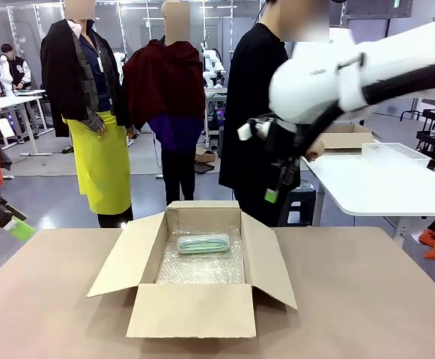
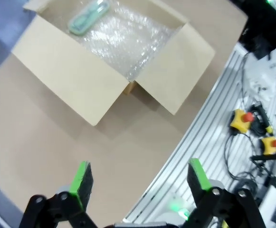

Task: Pack the glasses set securely to prepare it for shipping.
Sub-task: Put the Glasses case from the right side of the table into the Package Box.

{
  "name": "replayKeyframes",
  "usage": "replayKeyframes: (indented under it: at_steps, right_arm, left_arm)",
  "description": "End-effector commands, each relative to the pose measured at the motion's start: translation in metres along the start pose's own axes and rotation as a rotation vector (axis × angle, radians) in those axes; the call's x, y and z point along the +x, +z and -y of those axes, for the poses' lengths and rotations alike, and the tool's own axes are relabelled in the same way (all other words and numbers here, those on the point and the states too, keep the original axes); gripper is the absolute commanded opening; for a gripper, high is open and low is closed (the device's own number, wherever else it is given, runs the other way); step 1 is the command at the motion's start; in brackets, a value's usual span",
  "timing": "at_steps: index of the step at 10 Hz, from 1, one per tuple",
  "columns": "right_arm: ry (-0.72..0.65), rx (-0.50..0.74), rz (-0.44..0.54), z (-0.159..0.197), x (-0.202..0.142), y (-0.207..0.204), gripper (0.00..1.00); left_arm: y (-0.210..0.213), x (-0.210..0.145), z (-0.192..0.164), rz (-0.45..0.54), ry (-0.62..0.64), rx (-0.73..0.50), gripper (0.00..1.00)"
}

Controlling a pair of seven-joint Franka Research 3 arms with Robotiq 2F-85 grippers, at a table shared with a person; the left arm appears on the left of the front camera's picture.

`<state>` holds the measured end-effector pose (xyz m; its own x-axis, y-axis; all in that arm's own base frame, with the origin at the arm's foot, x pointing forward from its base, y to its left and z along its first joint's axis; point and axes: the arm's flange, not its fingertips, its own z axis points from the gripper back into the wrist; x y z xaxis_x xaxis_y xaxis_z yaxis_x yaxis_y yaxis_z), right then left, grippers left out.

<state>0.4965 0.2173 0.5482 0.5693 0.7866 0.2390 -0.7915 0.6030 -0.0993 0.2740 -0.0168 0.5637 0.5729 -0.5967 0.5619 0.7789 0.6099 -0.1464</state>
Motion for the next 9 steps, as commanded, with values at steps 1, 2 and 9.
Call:
replayKeyframes:
  at_steps: [1, 2, 9]
  right_arm:
    - [-0.152, -0.031, 0.048, -0.004, -0.038, 0.0, 1.0]
    - [-0.232, -0.05, 0.074, -0.001, -0.06, 0.005, 1.0]
    - [-0.4, -0.076, 0.297, 0.007, -0.178, 0.039, 1.0]
  left_arm:
    - [0.004, 0.007, 0.0, 0.029, 0.027, 0.009, 1.0]
    - [0.005, 0.007, -0.001, 0.033, 0.036, 0.013, 1.0]
    - [-0.003, 0.017, -0.001, 0.067, -0.005, 0.002, 1.0]
